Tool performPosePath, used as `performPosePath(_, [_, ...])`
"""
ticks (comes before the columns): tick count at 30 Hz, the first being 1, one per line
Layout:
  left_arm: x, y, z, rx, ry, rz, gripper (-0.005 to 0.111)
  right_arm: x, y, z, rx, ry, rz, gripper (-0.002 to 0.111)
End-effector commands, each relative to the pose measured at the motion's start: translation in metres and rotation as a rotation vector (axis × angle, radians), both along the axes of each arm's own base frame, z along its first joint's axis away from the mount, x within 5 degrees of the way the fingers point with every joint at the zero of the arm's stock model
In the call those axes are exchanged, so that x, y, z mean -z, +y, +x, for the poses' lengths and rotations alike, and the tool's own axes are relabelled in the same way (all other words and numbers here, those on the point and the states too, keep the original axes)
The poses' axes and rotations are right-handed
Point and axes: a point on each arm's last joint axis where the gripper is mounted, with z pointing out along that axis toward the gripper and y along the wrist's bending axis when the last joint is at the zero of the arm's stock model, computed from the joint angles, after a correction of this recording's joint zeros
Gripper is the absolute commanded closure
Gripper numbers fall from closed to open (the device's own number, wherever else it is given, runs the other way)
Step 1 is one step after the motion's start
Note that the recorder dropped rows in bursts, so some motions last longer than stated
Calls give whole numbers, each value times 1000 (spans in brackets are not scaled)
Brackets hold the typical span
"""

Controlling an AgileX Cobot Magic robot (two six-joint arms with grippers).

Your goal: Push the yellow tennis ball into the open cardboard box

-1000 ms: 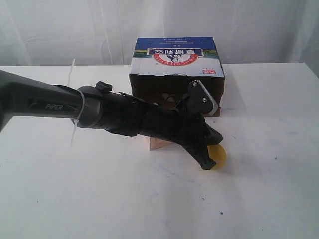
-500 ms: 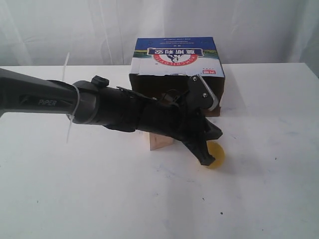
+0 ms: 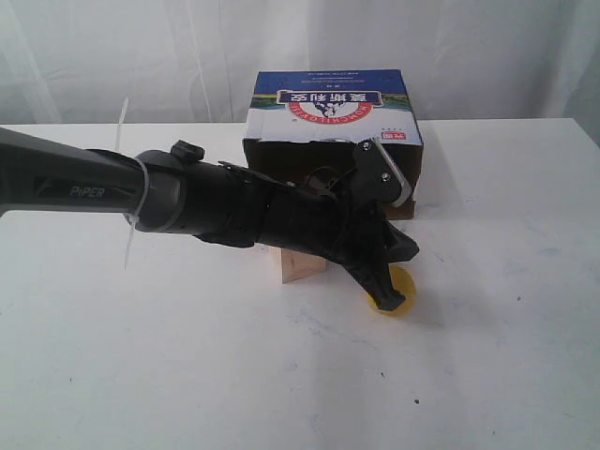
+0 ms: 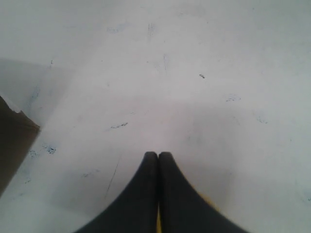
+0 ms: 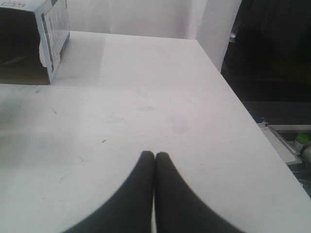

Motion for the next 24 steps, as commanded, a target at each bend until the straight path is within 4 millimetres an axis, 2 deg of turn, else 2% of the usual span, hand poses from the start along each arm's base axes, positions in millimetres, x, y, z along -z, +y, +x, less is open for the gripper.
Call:
performPosePath(1, [-5,1,-1,9,-25,-4,107,1,0,0,6,-6,7,108])
performPosePath(6, [0,9,11,-183,16,45,107,1,0,0,6,-6,7,108])
performPosePath(11, [3,3,0,-55,47,11,107,1,0,0,6,-6,7,108])
performPosePath(15, [3,3,-1,-47,53,9,107,1,0,0,6,-6,7,108])
performPosePath(19, [-16,11,3,-124,-11,20,107,1,0,0,6,-6,7,108])
performPosePath(21, [-33,21,-5,-147,-21,7,107,1,0,0,6,-6,7,108])
performPosePath(24, [-41,43,-23,-177,-22,37,107,1,0,0,6,-6,7,108])
